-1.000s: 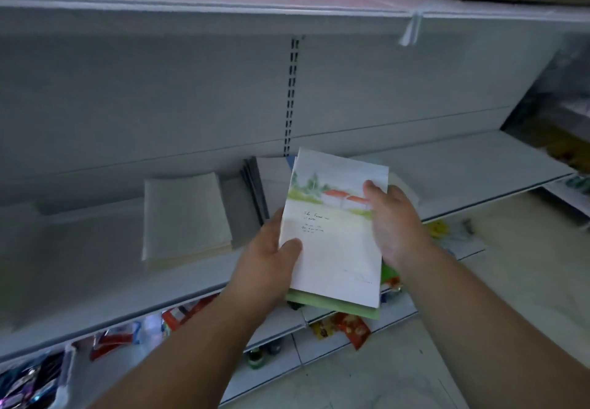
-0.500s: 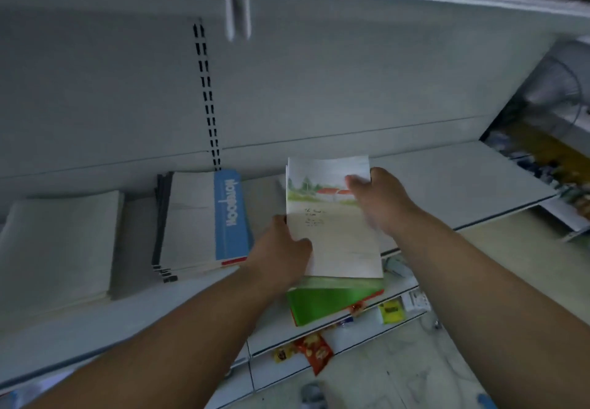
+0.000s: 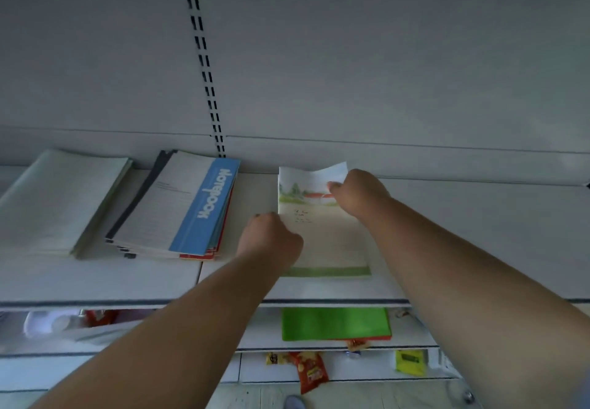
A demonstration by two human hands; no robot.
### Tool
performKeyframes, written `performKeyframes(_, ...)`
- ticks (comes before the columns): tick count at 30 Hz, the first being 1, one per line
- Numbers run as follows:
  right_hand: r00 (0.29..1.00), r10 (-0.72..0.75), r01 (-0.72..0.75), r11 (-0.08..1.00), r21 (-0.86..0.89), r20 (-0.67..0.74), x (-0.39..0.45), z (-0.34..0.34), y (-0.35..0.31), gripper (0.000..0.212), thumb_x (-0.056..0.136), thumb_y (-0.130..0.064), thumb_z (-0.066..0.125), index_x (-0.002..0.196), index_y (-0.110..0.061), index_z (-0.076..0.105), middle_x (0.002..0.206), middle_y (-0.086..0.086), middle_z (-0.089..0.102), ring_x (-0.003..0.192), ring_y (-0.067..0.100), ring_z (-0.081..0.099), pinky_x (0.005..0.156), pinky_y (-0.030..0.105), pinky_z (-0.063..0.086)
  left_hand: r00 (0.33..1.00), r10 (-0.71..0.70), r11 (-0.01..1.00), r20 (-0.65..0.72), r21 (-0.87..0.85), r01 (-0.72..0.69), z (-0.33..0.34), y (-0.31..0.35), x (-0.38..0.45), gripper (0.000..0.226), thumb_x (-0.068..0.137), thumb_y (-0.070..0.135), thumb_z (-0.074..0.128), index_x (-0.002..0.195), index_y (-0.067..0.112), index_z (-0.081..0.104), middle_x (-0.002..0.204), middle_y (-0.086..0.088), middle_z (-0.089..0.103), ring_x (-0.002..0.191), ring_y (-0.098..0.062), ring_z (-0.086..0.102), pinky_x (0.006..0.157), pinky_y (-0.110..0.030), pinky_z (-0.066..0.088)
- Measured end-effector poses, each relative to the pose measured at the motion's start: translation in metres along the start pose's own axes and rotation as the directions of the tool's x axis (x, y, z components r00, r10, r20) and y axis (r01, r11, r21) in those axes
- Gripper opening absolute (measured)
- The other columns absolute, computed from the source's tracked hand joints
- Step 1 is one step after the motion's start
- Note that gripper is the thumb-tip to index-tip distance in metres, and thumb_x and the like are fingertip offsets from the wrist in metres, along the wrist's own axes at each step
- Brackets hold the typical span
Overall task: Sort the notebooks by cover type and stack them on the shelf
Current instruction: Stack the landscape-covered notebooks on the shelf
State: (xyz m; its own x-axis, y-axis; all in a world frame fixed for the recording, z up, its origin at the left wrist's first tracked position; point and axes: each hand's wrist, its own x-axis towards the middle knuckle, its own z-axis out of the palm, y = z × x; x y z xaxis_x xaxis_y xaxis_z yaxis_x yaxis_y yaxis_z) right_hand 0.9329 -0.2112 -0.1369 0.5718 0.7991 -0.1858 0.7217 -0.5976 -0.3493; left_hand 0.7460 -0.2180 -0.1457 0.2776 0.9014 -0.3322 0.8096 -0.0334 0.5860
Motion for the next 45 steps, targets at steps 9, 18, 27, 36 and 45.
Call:
performKeyframes(9, 0.980, -0.018, 0.007, 0.998, -0.058, -0.196, -0.009, -0.003, -0.002, 0.068, 0.088, -0.046, 0.067, 0.133, -0.008, 0.034, 0.130, 0.015, 0.050, 0.116, 0.038, 0.057, 0.082, 0.041, 0.048, 0.995, 0.054, 0.987, -0.083, 0.153, -0.041, 0.001, 0.011, -0.004, 0.042, 0.088, 0.025, 0.060, 0.126, 0.011, 0.050, 0.122, -0.008, 0.051, 0.105, -0.028, 0.057, 0.088, -0.037, 0.053)
performKeyframes(18, 0.856, -0.407, 0.424, 0.905, -0.017, -0.318, -0.099, 0.005, -0.094, 0.049, 0.095, -0.046, 0.054, 0.128, -0.012, 0.043, 0.120, 0.010, 0.054, 0.102, 0.031, 0.059, 0.072, 0.034, 0.046, 0.920, 0.185, 0.971, -0.345, -0.083, -0.226, -0.071, -0.072, -0.064, 0.029, 0.094, 0.034, 0.060, 0.121, 0.027, 0.052, 0.118, 0.006, 0.052, 0.090, -0.010, 0.057, 0.078, -0.030, 0.049)
performKeyframes(27, 0.795, -0.539, 0.595, 0.784, 0.180, -0.280, -0.205, 0.085, -0.294, 0.038, 0.094, -0.048, 0.054, 0.120, -0.021, 0.048, 0.112, 0.001, 0.055, 0.094, 0.023, 0.057, 0.073, 0.034, 0.046, 0.776, 0.033, 0.924, -0.630, -0.276, -0.263, -0.232, -0.270, -0.134, 0.022, 0.092, 0.024, 0.065, 0.108, 0.035, 0.056, 0.094, 0.010, 0.061, 0.076, -0.007, 0.059, 0.070, -0.029, 0.050)
performKeyframes(36, 0.704, -0.685, 0.710, 0.691, 0.139, -0.188, -0.270, 0.158, -0.467, 0.035, 0.095, -0.046, 0.052, 0.114, -0.017, 0.054, 0.109, 0.002, 0.056, 0.095, 0.024, 0.057, 0.071, 0.030, 0.038, 0.591, -0.106, 0.854, -0.800, -0.377, -0.358, -0.359, -0.405, -0.182, 0.015, 0.087, 0.032, 0.061, 0.101, 0.038, 0.060, 0.089, 0.010, 0.064, 0.083, -0.015, 0.064, 0.078, -0.040, 0.056)
performKeyframes(45, 0.735, -0.656, 0.676, 0.727, 0.115, -0.170, -0.228, 0.220, -0.569, 0.055, 0.087, -0.065, 0.054, 0.110, -0.015, 0.054, 0.105, 0.005, 0.061, 0.096, 0.027, 0.061, 0.073, 0.033, 0.044, 0.558, -0.136, 0.867, -0.819, -0.371, -0.333, -0.415, -0.458, -0.118, 0.017, 0.092, 0.024, 0.064, 0.099, 0.039, 0.059, 0.089, 0.013, 0.063, 0.084, -0.010, 0.061, 0.075, -0.030, 0.052)
